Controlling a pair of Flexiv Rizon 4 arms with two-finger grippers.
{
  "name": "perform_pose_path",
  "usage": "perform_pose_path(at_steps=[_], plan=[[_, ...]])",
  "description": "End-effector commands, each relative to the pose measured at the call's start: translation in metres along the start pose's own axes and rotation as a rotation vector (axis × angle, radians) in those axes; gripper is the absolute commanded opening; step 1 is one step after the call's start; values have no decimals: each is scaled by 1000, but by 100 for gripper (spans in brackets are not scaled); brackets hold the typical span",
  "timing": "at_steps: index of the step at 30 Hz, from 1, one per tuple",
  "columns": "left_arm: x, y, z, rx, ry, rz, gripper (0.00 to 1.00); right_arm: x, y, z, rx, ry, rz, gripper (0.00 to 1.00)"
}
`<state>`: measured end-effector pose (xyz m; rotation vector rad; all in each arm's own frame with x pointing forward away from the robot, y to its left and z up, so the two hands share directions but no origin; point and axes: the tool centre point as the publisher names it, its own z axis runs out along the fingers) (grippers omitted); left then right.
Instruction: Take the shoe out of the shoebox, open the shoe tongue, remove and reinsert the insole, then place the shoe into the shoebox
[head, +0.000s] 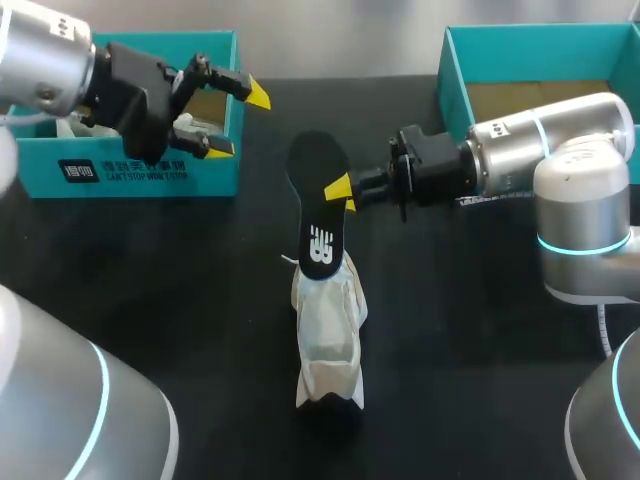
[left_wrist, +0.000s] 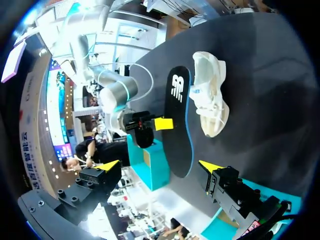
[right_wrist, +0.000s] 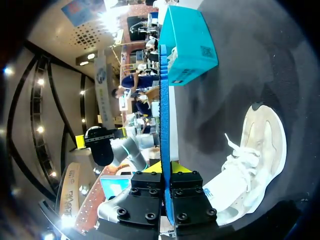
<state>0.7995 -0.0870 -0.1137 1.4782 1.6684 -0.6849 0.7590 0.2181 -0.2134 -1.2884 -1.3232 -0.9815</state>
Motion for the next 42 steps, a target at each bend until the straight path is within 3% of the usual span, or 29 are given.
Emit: perform_pose_path(at_steps=[1,7,18,32,36,42], plan=[[4,-3,0,-5,-78,2,100,0,-1,1,-3,-2,1,0],[7,-3,-1,-12,-93,-4,100,0,-1,1,-3,-2,1,0],[40,-14,4,-71,-398,-15,100,0,-1,1,-3,-2,1,0],[40,-13,1,-80,-399,-5,100,0,-1,1,-3,-2,1,0],[57,-11,17,-66,-496,-40,100,0,-1,1,-3,-2,1,0],[67,-7,33,-84,-487,-97,100,0,-1,1,-3,-2,1,0]])
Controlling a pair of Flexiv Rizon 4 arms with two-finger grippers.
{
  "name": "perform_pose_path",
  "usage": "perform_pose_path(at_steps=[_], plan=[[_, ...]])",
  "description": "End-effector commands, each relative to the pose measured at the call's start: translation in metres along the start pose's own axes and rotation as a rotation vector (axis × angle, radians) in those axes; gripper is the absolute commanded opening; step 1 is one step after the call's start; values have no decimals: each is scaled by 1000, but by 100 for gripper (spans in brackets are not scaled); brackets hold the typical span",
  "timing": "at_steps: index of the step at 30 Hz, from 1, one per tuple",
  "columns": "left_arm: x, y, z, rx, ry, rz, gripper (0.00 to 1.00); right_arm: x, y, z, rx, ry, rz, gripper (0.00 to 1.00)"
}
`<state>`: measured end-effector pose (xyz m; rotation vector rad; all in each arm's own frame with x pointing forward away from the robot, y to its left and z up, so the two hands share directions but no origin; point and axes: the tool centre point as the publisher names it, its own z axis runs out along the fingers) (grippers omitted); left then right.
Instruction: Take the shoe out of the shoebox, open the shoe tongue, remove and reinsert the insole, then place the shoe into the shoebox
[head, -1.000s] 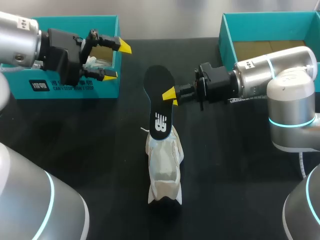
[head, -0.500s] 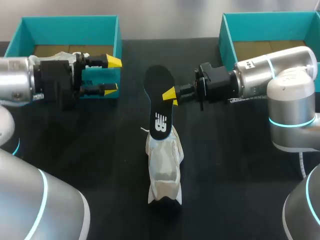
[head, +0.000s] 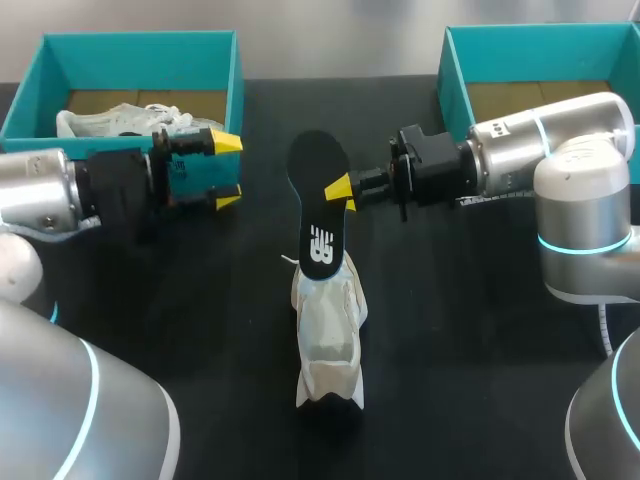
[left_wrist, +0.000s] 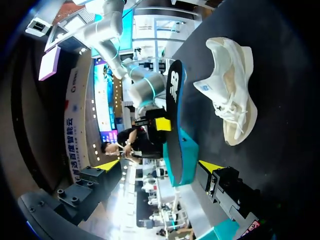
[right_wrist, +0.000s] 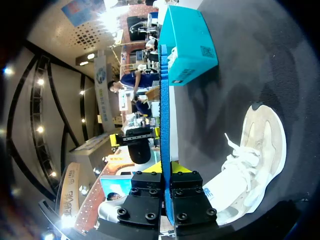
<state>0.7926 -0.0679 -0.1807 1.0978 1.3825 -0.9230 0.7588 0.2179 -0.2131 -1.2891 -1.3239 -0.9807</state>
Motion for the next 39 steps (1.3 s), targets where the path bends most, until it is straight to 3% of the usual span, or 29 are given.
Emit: perform_pose_path(at_steps=[1,17,26,39], plan=[[6,3,16,-10,-22,-16,100,0,-1,1,-3,-1,0,0],[3,3,22,7,7,-10,100,0,0,3,-3,-3,3,0],[7,1,29,-15,-3,-10,100,3,-2,12,4,106,-23,0],[10,-12,56,-23,3,24,100,7,-1,16,-21,126,-9,0]])
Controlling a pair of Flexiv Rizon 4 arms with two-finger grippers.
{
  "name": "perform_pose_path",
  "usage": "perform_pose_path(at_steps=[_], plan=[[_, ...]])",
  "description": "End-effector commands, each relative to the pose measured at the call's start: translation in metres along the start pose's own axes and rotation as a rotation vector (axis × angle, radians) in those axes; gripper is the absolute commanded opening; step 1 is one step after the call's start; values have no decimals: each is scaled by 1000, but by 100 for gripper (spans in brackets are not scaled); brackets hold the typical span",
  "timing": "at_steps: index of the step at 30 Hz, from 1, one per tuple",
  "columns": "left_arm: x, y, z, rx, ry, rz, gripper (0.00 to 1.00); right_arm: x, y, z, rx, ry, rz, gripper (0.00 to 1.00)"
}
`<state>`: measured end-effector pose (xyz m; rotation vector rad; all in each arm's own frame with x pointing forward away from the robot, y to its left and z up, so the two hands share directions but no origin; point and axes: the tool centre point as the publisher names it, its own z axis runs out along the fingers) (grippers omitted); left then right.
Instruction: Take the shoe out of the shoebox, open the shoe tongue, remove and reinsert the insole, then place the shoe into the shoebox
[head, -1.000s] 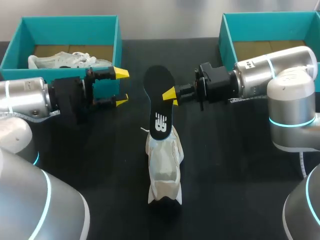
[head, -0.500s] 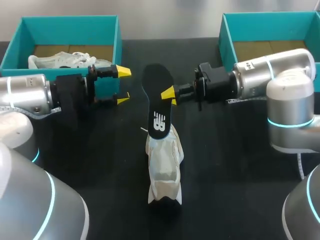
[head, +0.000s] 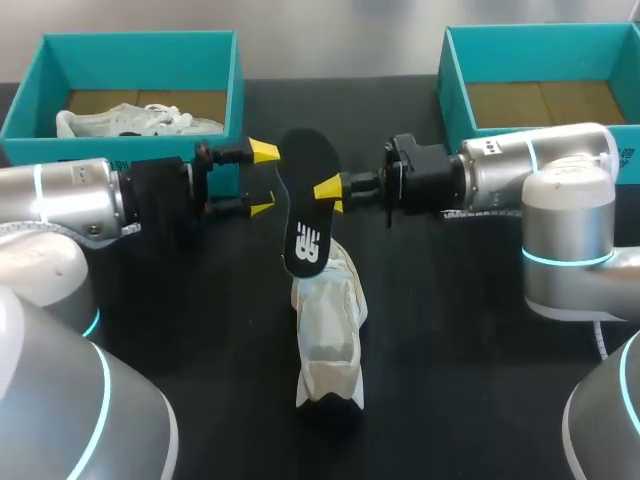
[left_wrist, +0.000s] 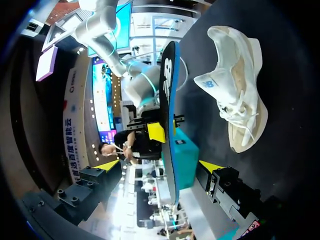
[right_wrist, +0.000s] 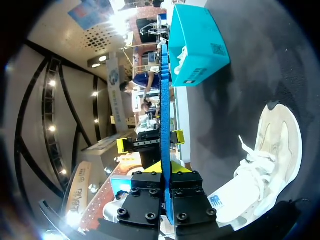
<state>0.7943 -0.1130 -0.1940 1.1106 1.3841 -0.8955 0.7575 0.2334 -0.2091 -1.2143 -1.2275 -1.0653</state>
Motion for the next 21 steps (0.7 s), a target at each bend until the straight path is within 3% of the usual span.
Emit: perform_pose_path(at_steps=[1,17,21], plan=[[2,0,12,-22,-13,8,100,0,-1,1,-4,-1,1,0],[11,10,29,-33,-11,10,100,0,-1,1,-4,-1,1,0],[13,13,36,-36,-20,-1,94,0,-1,1,-4,-1,1,0]])
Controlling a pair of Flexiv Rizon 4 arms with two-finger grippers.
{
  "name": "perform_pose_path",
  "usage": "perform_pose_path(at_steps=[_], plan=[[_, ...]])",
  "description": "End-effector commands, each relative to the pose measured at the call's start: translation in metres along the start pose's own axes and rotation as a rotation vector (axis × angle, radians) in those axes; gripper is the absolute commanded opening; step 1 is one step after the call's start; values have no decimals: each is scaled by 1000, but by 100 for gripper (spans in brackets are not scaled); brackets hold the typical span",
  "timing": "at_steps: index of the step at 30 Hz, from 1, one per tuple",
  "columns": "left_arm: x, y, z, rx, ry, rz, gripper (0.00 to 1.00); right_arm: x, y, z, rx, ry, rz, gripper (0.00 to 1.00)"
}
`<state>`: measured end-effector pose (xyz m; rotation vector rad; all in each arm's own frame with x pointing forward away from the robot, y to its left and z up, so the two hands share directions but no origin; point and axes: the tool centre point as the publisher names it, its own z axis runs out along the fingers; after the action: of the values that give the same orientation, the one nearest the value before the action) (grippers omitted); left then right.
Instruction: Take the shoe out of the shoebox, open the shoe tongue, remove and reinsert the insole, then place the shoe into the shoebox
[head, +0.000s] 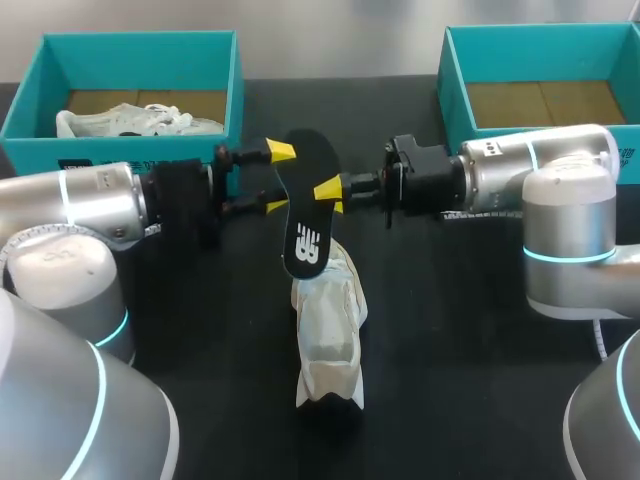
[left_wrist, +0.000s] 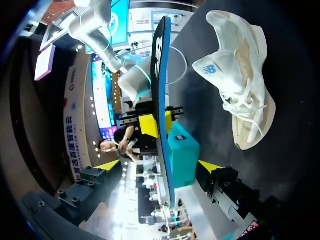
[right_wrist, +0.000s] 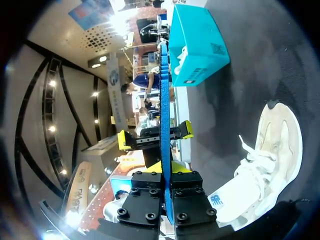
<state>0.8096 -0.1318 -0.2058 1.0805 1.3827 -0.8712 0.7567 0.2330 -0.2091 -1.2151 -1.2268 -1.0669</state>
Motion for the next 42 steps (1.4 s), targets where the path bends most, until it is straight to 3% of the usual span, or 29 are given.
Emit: perform_pose_path(at_steps=[1,5,14,27,30,42], plan=[[4,4,15,0,-11,-8,92,0,0,2,-2,-2,1,0],[5,3,23,8,-20,-13,75,0,0,2,-2,-2,1,0],[11,3,32,27,-27,-10,51,0,0,2,-2,-2,1,0],[13,0,43,37,-49,-9,42,0,0,2,-2,-2,1,0],[14,0,44,36,-53,-11,35,0,0,2,-2,-2,1,0],[14,-1,43,44,-69,-1,34,0,0,2,-2,-2,1,0]])
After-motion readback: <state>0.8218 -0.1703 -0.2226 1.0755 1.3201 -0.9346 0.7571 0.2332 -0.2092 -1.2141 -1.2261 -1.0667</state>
